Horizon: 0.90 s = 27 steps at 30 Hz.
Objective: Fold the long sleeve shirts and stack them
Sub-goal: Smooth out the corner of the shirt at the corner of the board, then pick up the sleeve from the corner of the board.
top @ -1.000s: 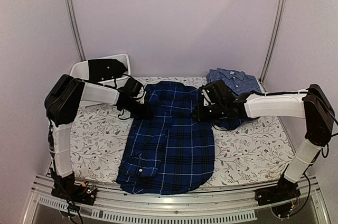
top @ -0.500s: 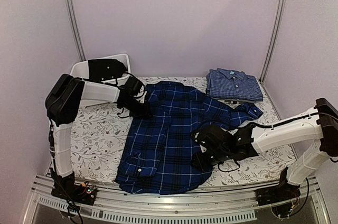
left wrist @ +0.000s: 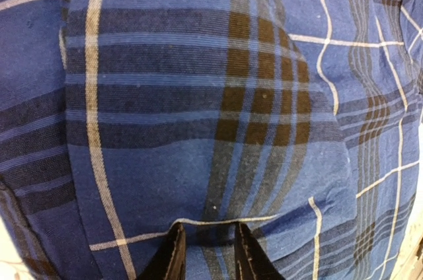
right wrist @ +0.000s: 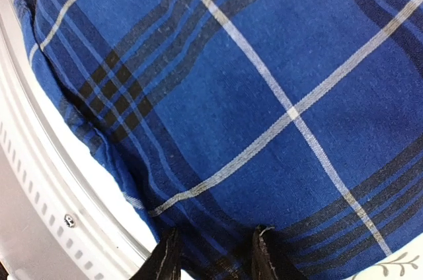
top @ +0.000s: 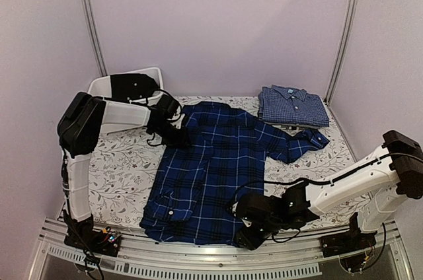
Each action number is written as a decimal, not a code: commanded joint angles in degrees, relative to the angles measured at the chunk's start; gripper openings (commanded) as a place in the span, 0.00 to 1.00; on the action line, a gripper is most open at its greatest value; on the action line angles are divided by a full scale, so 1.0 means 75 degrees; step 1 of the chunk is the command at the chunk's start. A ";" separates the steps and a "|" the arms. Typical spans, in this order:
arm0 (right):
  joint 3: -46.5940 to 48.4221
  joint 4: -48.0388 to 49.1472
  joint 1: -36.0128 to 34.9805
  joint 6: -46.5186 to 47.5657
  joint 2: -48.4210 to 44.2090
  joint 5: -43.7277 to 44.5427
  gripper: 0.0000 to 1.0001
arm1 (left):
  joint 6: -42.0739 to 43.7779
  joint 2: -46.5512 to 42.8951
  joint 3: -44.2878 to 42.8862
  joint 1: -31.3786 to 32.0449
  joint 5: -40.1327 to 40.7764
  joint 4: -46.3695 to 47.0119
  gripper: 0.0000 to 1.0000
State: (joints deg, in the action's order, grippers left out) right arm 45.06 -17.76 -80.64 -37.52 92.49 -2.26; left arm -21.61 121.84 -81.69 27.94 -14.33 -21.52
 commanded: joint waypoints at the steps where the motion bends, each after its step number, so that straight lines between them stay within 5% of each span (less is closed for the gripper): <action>1: 0.0458 -0.0297 -0.0058 0.0094 0.0203 -0.0339 0.36 | 0.0180 0.0041 -0.0107 -0.0092 0.0193 -0.0557 0.28; 7: 0.1324 -0.0718 0.0559 0.0150 -0.0303 -0.0001 0.40 | 0.0367 -0.0530 -0.0202 0.0333 0.0183 -0.0645 0.41; 12: 0.1446 -0.1392 0.1589 -0.0009 -0.1180 0.1417 0.52 | 0.0346 -0.1085 -0.0261 0.0754 0.0402 -0.0730 0.48; 22: 0.0668 -0.1235 0.4462 -0.0500 -0.2413 0.2757 0.70 | 0.0184 -0.2729 0.0212 0.2093 0.1866 -0.0604 0.63; 27: 0.0192 -0.0614 0.6010 -0.0465 -0.2548 0.2648 0.71 | 0.0159 -0.3919 0.0678 0.2573 0.2505 -0.0218 0.80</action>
State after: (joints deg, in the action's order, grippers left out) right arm 49.17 -25.56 -42.28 -40.36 74.89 15.75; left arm -20.38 98.61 -79.40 45.52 -0.73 -25.78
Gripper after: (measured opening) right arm 0.715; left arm 0.710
